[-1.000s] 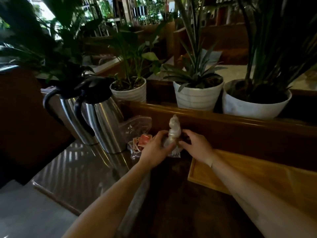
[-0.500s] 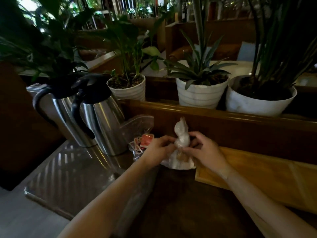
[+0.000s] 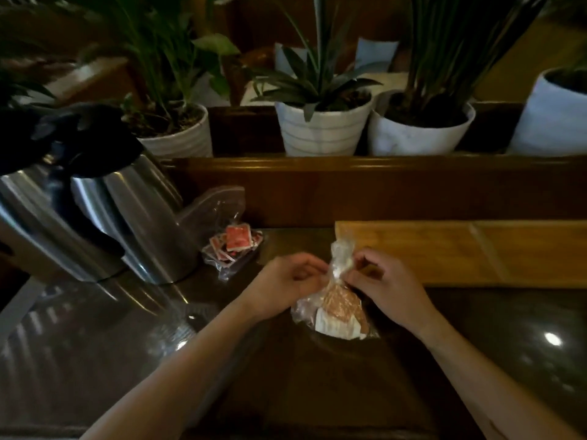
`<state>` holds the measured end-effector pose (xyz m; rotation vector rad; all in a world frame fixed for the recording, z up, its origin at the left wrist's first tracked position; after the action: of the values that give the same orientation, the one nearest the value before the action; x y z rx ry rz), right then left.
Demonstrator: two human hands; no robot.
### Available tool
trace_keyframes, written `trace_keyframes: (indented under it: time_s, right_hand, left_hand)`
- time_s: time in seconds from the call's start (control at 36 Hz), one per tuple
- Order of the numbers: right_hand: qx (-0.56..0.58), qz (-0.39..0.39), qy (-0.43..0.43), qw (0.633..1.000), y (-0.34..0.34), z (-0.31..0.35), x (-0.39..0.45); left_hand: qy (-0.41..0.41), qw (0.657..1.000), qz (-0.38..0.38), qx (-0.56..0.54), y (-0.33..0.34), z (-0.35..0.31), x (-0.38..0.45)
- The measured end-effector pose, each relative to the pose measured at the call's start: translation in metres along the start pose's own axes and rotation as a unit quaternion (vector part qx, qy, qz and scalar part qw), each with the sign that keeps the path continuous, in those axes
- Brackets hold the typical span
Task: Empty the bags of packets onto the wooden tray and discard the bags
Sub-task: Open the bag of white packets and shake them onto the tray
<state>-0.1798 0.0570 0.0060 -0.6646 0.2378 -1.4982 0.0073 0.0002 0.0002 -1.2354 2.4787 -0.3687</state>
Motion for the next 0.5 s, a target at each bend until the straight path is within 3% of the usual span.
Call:
trace_keyframes:
  time_s: [0.11,0.25,0.5]
  right_hand:
    - [-0.043,-0.039,0.013,0.998,-0.002,0.003,-0.012]
    - [-0.088,-0.063,0.000,0.994,-0.001,0.009,-0.015]
    - [-0.064,-0.050,0.013,0.997,-0.013,0.001,-0.018]
  left_hand:
    - [0.050,0.998,-0.019,0.038,0.008,-0.010,-0.002]
    - [0.124,0.975,-0.054,0.175,0.019,-0.022,-0.002]
    - [0.148,0.954,-0.056,0.255,0.023,-0.035,0.009]
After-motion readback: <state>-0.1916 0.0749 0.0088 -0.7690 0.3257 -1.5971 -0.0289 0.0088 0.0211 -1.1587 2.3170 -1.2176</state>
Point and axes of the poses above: each hand's wrist, its own x-axis towards the middle knuckle, its own y-axis out of the palm, z = x × y, the point moved 3 cm from there along x, towards the middle knuckle, and after that the axes turned 9 degrees about -y, right-handed, at the moved point
